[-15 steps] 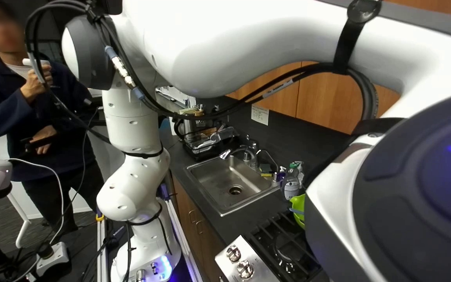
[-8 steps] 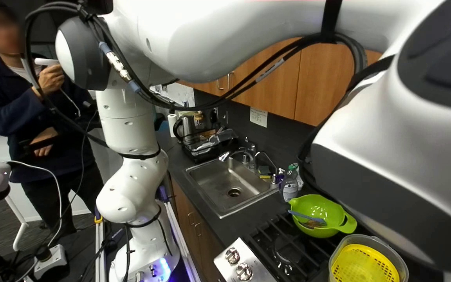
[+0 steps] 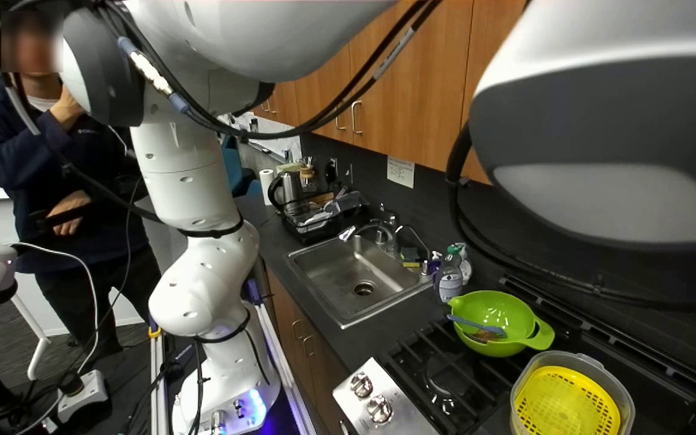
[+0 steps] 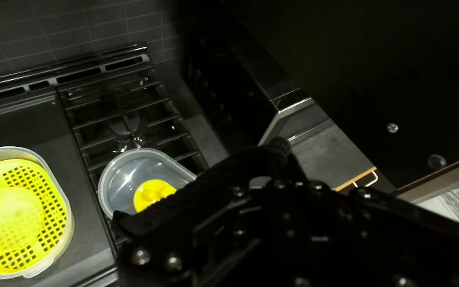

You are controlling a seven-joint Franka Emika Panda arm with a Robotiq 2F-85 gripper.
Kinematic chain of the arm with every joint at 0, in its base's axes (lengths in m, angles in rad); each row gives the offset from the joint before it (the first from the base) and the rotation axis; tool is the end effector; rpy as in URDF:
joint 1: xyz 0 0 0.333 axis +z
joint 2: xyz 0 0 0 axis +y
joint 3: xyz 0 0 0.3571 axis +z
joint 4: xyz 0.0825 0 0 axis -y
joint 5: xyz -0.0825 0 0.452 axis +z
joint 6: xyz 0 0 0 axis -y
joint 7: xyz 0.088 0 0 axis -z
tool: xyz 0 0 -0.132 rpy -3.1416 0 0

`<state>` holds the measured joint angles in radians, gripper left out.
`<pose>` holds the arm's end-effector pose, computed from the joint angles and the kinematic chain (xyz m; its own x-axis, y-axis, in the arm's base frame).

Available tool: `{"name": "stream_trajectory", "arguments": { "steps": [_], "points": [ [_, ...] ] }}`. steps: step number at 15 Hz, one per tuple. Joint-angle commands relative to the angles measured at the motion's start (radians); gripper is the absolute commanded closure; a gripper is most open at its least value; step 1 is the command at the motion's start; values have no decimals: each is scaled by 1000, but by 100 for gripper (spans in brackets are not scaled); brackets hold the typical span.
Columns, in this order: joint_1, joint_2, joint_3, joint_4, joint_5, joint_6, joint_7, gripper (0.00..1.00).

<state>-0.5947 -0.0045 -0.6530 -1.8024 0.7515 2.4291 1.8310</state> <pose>0.2312 -0.6505 0.6190 -0.6511 0.1459 -0.7448 0.4311 0.8788 -0.2047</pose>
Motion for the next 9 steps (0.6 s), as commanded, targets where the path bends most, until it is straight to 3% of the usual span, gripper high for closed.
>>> {"name": "stream_trajectory", "arguments": {
  "steps": [1,5,9],
  "points": [
    [0,-64,0,26,-51,-41,8,99],
    [26,-96,33,77,-184,-60,62,99],
    [72,-165,138,87,-453,-33,152,99]
  ]
}}
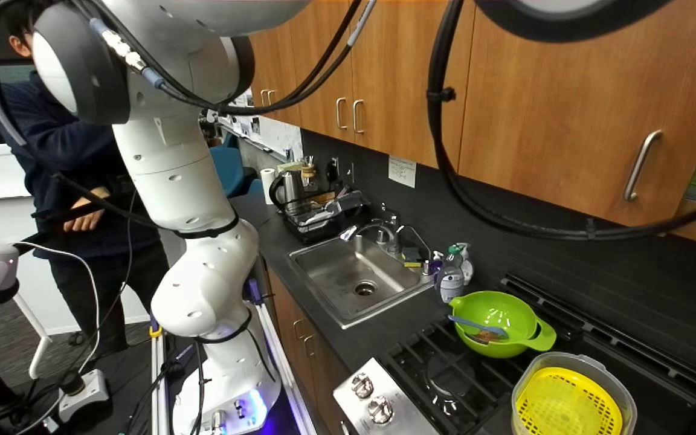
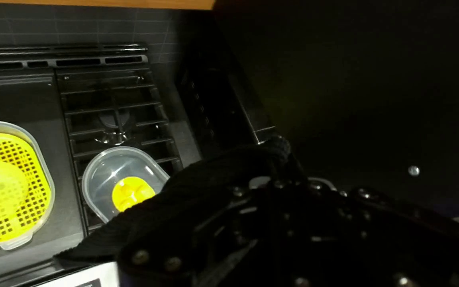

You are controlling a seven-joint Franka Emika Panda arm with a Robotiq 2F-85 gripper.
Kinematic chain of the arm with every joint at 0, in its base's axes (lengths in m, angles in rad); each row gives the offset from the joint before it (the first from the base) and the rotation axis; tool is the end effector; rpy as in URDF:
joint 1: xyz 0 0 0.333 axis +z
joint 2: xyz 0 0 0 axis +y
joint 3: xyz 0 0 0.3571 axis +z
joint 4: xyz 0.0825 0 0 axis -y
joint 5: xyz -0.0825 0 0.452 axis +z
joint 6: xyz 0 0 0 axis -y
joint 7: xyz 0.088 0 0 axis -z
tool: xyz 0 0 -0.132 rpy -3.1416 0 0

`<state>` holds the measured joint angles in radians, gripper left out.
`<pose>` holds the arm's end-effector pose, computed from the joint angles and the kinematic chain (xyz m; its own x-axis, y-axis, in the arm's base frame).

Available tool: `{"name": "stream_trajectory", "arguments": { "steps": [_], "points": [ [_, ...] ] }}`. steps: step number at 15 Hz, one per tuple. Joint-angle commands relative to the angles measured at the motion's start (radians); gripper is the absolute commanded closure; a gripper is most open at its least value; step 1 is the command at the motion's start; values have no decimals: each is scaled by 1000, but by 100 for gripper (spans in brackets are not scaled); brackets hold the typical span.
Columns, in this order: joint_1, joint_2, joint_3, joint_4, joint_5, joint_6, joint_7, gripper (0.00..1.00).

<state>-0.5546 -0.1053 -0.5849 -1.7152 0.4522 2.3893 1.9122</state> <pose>0.2680 -0.6051 0.7207 -0.7495 -0.0562 -0.6596 0.2866 0.8707 -0.3998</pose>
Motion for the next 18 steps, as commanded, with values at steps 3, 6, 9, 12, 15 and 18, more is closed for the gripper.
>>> {"name": "stream_trajectory", "arguments": {
  "steps": [3,6,9,12,15,18],
  "points": [
    [56,-91,157,1,-317,11,131,99],
    [66,-65,156,16,-307,-2,123,97],
    [69,-66,162,16,-313,-3,123,97],
    [67,-65,155,14,-312,-3,122,97],
    [67,-66,156,14,-312,-3,122,99],
    [69,-40,172,89,-380,27,81,99]
  ]
}}
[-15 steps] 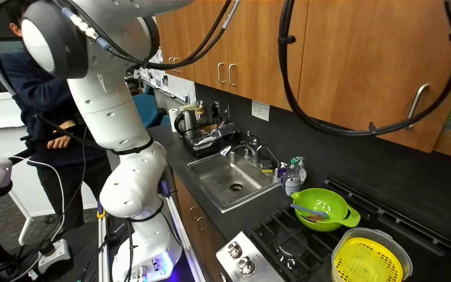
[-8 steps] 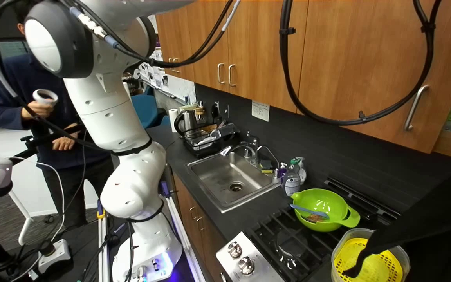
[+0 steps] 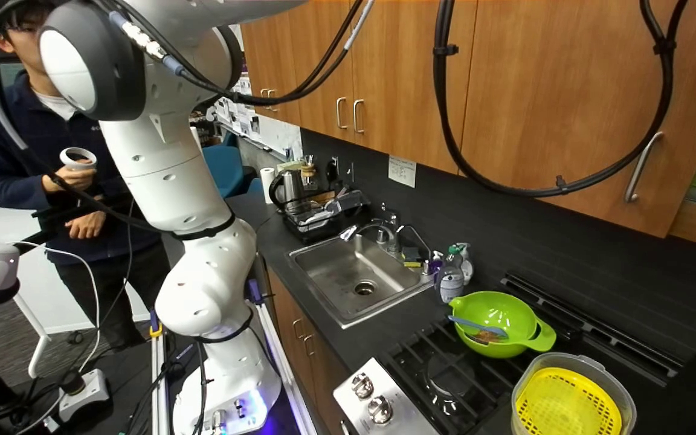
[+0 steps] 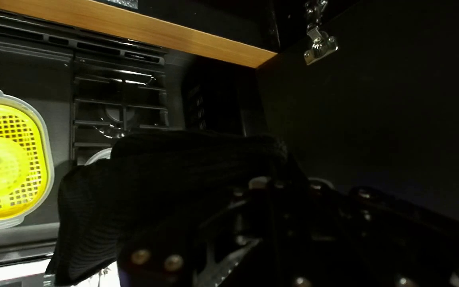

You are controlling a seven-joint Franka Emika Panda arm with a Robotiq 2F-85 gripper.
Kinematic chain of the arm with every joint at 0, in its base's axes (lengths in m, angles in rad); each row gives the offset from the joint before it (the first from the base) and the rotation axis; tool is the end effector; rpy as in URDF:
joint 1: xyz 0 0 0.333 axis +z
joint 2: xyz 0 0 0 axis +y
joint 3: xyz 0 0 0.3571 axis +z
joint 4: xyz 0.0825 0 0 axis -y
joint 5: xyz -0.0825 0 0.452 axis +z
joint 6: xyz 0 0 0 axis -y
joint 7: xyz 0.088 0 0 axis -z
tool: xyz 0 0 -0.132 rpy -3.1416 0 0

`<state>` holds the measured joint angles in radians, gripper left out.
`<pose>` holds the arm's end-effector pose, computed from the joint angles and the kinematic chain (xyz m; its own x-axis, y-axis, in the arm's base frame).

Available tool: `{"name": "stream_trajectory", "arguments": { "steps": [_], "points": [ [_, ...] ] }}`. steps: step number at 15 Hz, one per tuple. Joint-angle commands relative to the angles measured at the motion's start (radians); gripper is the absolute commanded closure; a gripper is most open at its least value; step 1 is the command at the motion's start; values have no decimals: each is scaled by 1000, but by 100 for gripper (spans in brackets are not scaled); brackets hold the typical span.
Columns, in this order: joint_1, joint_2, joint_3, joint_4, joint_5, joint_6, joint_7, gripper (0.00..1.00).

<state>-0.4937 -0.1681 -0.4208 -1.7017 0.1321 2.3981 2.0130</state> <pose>0.3685 -0.5167 0.7697 -0.8209 -0.2846 -0.4952 0.0689 0.8114 -0.5805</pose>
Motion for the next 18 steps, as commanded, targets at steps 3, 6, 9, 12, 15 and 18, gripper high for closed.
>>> {"name": "stream_trajectory", "arguments": {
  "steps": [3,6,9,12,15,18],
  "points": [
    [5,25,22,145,-164,65,-42,99],
    [8,24,37,228,-251,111,-68,99],
    [11,23,48,301,-308,182,-100,99],
    [16,3,60,324,-328,299,-143,99],
    [34,-7,66,343,-296,411,-219,99],
    [98,-19,69,346,-235,470,-343,99]
  ]
}}
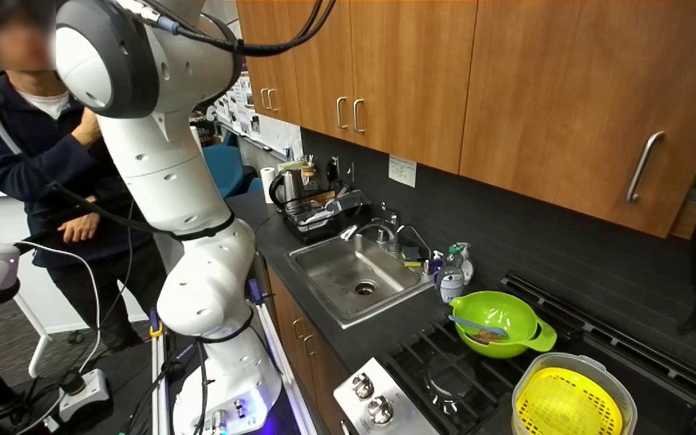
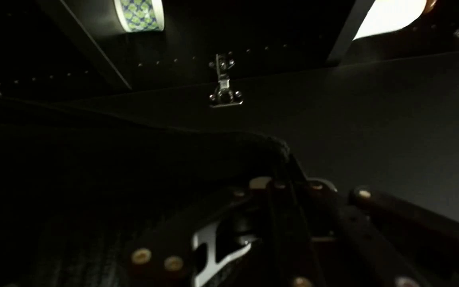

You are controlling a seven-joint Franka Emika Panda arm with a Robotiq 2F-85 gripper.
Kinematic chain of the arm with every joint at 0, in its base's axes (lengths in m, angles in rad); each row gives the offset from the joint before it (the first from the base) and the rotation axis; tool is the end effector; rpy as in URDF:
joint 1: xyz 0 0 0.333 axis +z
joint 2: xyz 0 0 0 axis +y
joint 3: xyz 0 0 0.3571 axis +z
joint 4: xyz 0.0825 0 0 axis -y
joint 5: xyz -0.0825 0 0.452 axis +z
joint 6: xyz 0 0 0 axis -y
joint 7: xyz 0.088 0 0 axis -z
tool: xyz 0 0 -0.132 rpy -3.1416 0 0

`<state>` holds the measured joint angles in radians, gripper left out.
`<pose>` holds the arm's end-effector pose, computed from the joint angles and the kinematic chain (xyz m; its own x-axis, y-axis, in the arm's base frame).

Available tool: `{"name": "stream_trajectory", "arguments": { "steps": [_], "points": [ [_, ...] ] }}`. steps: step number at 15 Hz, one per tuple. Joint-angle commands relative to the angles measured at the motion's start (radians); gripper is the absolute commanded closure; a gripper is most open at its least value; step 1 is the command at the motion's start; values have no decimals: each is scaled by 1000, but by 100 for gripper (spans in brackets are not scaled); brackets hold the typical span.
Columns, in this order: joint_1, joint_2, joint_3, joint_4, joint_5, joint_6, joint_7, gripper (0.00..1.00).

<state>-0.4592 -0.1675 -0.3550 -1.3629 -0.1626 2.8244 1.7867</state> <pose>0.3524 -0.4186 1.0300 -0.7504 -0.6497 -0.1214 0.1238 0.0423 -0.9914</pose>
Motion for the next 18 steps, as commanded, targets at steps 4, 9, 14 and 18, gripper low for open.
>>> {"name": "stream_trajectory", "arguments": {
  "steps": [4,9,14,18],
  "points": [
    [195,-42,15,-5,164,31,-338,99],
    [267,-45,53,18,321,9,-587,99],
    [280,-58,81,44,414,-18,-741,99],
    [302,-68,94,59,474,-87,-836,99]
  ]
}}
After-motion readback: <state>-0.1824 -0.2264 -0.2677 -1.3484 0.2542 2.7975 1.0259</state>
